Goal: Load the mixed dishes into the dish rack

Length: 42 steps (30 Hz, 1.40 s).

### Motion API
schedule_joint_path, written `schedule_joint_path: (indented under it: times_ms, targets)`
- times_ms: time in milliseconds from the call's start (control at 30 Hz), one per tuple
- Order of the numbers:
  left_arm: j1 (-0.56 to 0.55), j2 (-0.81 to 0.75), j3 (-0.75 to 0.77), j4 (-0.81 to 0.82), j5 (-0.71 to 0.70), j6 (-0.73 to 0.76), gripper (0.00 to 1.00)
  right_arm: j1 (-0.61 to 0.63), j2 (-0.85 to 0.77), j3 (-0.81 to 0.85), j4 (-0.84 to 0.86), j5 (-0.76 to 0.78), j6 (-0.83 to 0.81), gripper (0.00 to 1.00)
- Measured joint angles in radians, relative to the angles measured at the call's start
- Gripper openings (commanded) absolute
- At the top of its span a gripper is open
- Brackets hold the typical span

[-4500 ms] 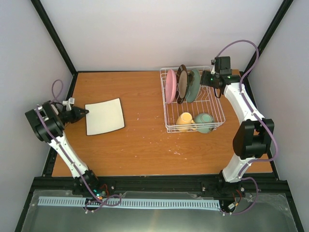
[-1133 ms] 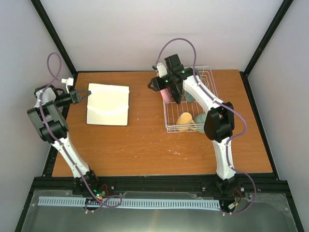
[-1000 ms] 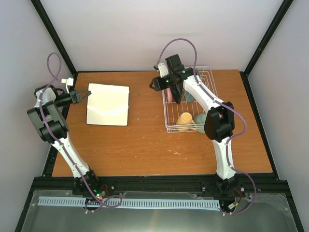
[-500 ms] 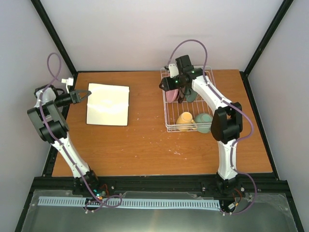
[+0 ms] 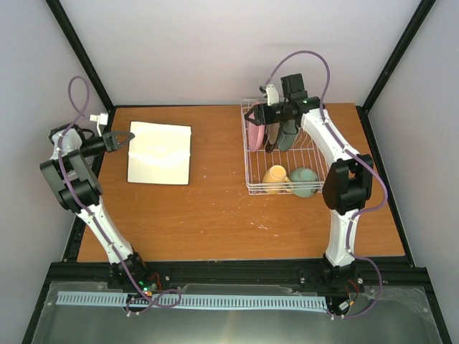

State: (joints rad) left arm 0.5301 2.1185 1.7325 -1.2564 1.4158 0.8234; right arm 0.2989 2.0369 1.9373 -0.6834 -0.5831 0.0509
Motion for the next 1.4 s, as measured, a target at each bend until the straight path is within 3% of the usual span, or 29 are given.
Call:
schedule_joint_path:
  times_ms: [567, 867, 1067, 1400]
  targets:
    - [-0.095, -0.172, -0.013, -0.005, -0.007, -0.042, 0.01, 0.043, 0.018, 0.057, 0.060, -0.240, 0.043, 0.64]
    - [-0.097, -0.331, -0.025, -0.011, -0.003, -0.069, 0.01, 0.092, 0.032, 0.022, 0.092, -0.359, 0.060, 0.64]
    - [-0.097, -0.354, -0.015, -0.018, 0.001, -0.080, 0.01, 0.131, 0.035, 0.003, 0.124, -0.430, 0.082, 0.64]
    - [-0.097, -0.341, 0.170, -0.023, 0.000, -0.093, 0.01, 0.187, 0.035, -0.012, 0.183, -0.502, 0.116, 0.64]
